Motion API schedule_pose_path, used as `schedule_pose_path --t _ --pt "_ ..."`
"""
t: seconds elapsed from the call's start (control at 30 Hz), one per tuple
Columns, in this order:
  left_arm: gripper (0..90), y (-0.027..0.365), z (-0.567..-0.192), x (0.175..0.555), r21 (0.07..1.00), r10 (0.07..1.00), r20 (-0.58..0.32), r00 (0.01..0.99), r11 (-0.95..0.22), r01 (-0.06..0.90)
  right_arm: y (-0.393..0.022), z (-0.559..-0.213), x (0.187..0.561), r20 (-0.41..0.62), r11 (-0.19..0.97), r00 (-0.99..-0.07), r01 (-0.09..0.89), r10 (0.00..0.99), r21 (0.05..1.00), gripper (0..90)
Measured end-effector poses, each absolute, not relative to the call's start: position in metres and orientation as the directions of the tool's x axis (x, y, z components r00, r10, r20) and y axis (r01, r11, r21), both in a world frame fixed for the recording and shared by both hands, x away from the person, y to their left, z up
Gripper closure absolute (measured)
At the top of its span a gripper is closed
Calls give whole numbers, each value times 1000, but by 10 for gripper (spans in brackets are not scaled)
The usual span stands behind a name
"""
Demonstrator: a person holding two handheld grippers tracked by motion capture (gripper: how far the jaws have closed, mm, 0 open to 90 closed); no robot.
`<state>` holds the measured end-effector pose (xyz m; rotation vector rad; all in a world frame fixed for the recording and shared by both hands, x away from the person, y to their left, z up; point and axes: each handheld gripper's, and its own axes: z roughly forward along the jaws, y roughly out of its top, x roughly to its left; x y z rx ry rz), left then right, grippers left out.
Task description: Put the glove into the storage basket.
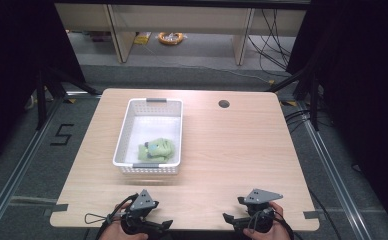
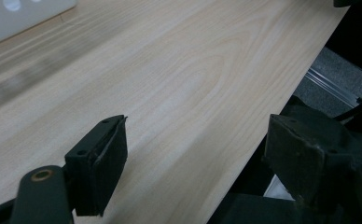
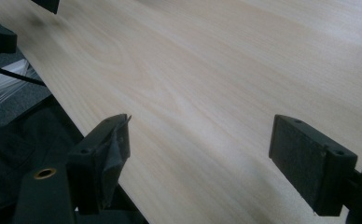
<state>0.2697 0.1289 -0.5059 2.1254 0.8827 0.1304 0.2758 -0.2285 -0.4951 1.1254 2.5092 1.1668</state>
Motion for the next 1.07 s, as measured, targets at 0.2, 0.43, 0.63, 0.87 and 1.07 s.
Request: schedule_pose_path --t 0.2,0.43,0.63,0.87,1.07 --pt "206 128 -508 268 718 619 -175 766 -452 529 -228 -498 274 166 428 -724 559 670 710 211" --pt "206 130 -507 270 706 612 -157 775 -479 521 -227 -497 270 166 428 -710 576 685 697 209" --pt "206 127 -509 269 709 621 -169 765 -463 532 -227 -498 270 148 442 -718 563 680 698 209" --pt "206 129 -509 270 702 631 -164 759 -466 539 -227 -498 270 148 441 -719 561 679 700 209" --pt "206 129 -509 271 714 625 -170 762 -454 532 -227 -498 271 150 436 -718 560 680 704 209"
